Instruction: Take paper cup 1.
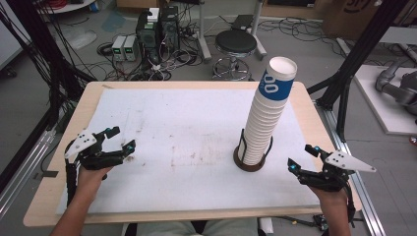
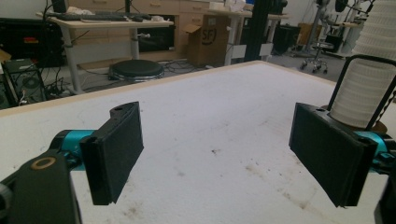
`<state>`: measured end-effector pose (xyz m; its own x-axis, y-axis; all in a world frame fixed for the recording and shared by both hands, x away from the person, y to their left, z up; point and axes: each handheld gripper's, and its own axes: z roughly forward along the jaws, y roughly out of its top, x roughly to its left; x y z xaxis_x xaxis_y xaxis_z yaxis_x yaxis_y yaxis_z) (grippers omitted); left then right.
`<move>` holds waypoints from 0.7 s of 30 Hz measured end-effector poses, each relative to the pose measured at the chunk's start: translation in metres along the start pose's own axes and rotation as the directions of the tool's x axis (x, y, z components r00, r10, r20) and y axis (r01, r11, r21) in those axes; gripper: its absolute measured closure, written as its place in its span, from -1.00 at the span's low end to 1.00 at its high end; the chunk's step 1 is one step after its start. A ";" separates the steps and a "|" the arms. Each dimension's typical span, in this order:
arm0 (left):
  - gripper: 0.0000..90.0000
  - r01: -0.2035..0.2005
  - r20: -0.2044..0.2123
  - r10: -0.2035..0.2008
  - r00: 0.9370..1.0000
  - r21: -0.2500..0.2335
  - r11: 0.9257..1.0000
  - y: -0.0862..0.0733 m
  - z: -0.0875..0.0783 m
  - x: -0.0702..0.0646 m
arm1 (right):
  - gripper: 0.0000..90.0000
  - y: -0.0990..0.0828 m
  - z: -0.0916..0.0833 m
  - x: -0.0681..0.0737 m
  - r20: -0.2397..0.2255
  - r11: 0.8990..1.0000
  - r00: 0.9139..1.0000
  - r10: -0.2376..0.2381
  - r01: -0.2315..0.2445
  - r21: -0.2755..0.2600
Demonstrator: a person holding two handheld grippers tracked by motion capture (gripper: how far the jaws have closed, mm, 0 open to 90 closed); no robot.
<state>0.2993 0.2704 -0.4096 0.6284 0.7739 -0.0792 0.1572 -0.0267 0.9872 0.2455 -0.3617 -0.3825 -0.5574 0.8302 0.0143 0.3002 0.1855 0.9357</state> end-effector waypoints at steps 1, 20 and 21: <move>-0.61 0.000 0.002 0.000 1.000 0.000 1.000 0.000 0.000 0.000 | -0.60 0.000 0.000 0.000 0.000 1.000 1.000 0.001 -0.001 0.002; -0.61 0.008 0.046 -0.008 0.999 0.008 1.000 0.003 0.004 -0.006 | -0.60 -0.001 0.000 0.000 -0.007 1.000 1.000 0.007 -0.007 0.004; -0.61 0.013 0.053 -0.014 0.998 0.004 1.000 0.004 0.004 -0.007 | -0.60 -0.001 0.000 0.000 -0.006 1.000 1.000 0.005 -0.005 0.006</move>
<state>0.2986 0.2626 -0.4061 0.6658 0.7394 -0.0998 0.1688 -0.0190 0.9855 0.2452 -0.3618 -0.3836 -0.5605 0.8279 0.0210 0.3072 0.1843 0.9336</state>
